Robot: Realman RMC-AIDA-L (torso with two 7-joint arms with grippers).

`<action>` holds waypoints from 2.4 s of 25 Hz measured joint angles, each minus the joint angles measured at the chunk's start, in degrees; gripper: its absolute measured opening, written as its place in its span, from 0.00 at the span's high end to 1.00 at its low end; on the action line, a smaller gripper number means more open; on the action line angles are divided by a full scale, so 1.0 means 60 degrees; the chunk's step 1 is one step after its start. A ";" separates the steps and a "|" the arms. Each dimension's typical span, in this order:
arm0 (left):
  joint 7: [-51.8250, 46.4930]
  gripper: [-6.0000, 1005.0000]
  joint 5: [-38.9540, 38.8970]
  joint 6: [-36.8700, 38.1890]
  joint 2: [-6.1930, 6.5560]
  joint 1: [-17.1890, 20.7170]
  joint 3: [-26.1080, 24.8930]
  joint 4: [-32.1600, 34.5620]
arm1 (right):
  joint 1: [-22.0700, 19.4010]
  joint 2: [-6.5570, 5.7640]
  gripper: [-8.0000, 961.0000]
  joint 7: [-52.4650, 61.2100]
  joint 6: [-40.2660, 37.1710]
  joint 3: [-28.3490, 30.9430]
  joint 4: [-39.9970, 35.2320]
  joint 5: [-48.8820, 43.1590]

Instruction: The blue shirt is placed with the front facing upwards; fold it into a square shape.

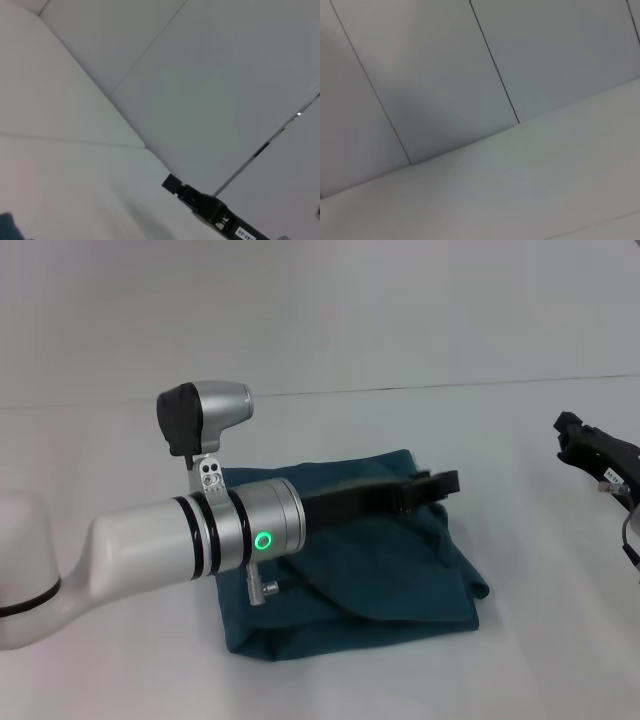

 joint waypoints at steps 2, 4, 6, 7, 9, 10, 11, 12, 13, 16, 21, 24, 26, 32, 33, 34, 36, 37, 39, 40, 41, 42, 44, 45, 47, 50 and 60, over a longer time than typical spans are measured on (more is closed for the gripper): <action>0.0241 0.79 0.0001 0.0070 0.0004 0.0198 -0.0002 -0.0301 | 0.0001 -0.0041 0.99 0.0204 -0.0174 -0.0135 -0.0034 0.0000; 0.0888 0.76 0.0006 0.0259 0.0037 0.0705 -0.0073 -0.0929 | -0.0038 -0.0198 0.99 0.1042 -0.0838 -0.0914 -0.0409 -0.0002; 0.1449 0.72 0.0022 0.0436 0.0071 0.1217 -0.0285 -0.1459 | -0.0039 -0.0235 0.99 0.1396 -0.1155 -0.1269 -0.0637 -0.0009; 0.1780 0.62 0.0033 0.0563 0.0086 0.1544 -0.0506 -0.1762 | -0.0038 -0.0274 0.98 0.1795 -0.1527 -0.1706 -0.0931 -0.0014; 0.2295 0.48 0.0046 0.0798 0.0095 0.2012 -0.0942 -0.2071 | -0.0002 -0.0356 0.98 0.2832 -0.2374 -0.2715 -0.1691 -0.0018; 0.2670 0.44 0.0045 0.1037 0.0099 0.2289 -0.1250 -0.2191 | 0.0033 -0.0409 0.97 0.3360 -0.2733 -0.3232 -0.2087 -0.0014; 0.3176 0.41 0.0049 0.1349 0.0107 0.2509 -0.1495 -0.2208 | 0.0085 -0.0476 0.97 0.4077 -0.3089 -0.3813 -0.2550 -0.0015; 0.3655 0.37 0.0048 0.1653 0.0112 0.2683 -0.1708 -0.2211 | 0.0135 -0.0541 0.97 0.4807 -0.3397 -0.4410 -0.3005 -0.0012; 0.4199 0.33 0.0047 0.1984 0.0114 0.2875 -0.1903 -0.2205 | 0.0207 -0.0643 0.96 0.5689 -0.3703 -0.5138 -0.3519 -0.0003; 0.5460 0.18 0.0048 0.2624 0.0132 0.3427 -0.2186 -0.2199 | 0.0381 -0.0921 0.89 0.7619 -0.4401 -0.6865 -0.4750 0.0024; 0.6062 0.07 0.0123 0.3045 0.0199 0.3990 -0.2427 -0.2207 | 0.0727 -0.1245 0.69 1.0748 -0.5123 -1.0206 -0.7040 -0.0108; 0.6070 0.07 0.0356 0.3160 0.0214 0.4126 -0.2594 -0.2208 | 0.1079 -0.1417 0.54 1.2325 -0.5193 -1.2192 -0.8133 -0.0646; 0.6073 0.07 0.0581 0.3263 0.0216 0.4168 -0.2754 -0.2211 | 0.1523 -0.1489 0.50 1.3362 -0.5268 -1.3194 -0.8555 -0.1375; 0.6073 0.07 0.0819 0.3414 0.0223 0.4339 -0.3211 -0.2148 | 0.3334 -0.0961 0.40 1.4573 -0.5436 -1.4036 -0.8549 -0.4293; 0.6073 0.07 0.0869 0.3423 0.0227 0.4363 -0.3285 -0.2138 | 0.3534 -0.0817 0.39 1.4596 -0.5354 -1.4078 -0.8480 -0.4704; 0.6072 0.07 0.0933 0.3431 0.0232 0.4390 -0.3361 -0.2124 | 0.3728 -0.0644 0.38 1.4616 -0.5240 -1.4121 -0.8375 -0.5135; 0.6055 0.07 0.1088 0.3436 0.0239 0.4427 -0.3469 -0.2094 | 0.4017 -0.0320 0.36 1.4654 -0.4924 -1.4193 -0.8064 -0.5674; 0.6042 0.07 0.1164 0.3440 0.0241 0.4452 -0.3501 -0.2084 | 0.4086 -0.0198 0.36 1.4666 -0.4785 -1.4248 -0.7912 -0.5812; 0.6035 0.07 0.1262 0.3445 0.0247 0.4516 -0.3538 -0.2077 | 0.4146 0.0025 0.35 1.4696 -0.4374 -1.4434 -0.7583 -0.5969; 0.6034 0.07 0.1315 0.3447 0.0247 0.4552 -0.3544 -0.2076 | 0.4155 0.0096 0.34 1.4733 -0.4156 -1.4543 -0.7419 -0.6014; 0.6032 0.07 0.1353 0.3450 0.0256 0.4575 -0.3545 -0.2077 | 0.4161 0.0140 0.33 1.4799 -0.3932 -1.4690 -0.7214 -0.6022; 0.6029 0.07 0.1390 0.3449 0.0269 0.4597 -0.3546 -0.2077 | 0.4165 0.0162 0.33 1.4872 -0.3739 -1.4817 -0.7033 -0.6023; 0.6017 0.07 0.1454 0.3451 0.0308 0.4625 -0.3549 -0.2068 | 0.4196 0.0172 0.32 1.5032 -0.3370 -1.5066 -0.6608 -0.6002; 0.6014 0.07 0.1471 0.3452 0.0321 0.4628 -0.3550 -0.2058 | 0.4212 0.0179 0.32 1.5089 -0.3177 -1.5138 -0.6410 -0.5998; 0.6009 0.07 0.1499 0.3452 0.0327 0.4629 -0.3551 -0.2041 | 0.4245 0.0200 0.32 1.5140 -0.2813 -1.5196 -0.6076 -0.5994; 0.6007 0.07 0.1524 0.3452 0.0326 0.4628 -0.3554 -0.2020 | 0.4300 0.0231 0.32 1.5147 -0.2518 -1.5230 -0.5747 -0.5873; 0.6006 0.07 0.1662 0.3453 0.0298 0.4618 -0.3552 -0.1985 | 0.4318 0.0239 0.33 1.6166 -0.1021 -1.6780 -0.5010 -0.5585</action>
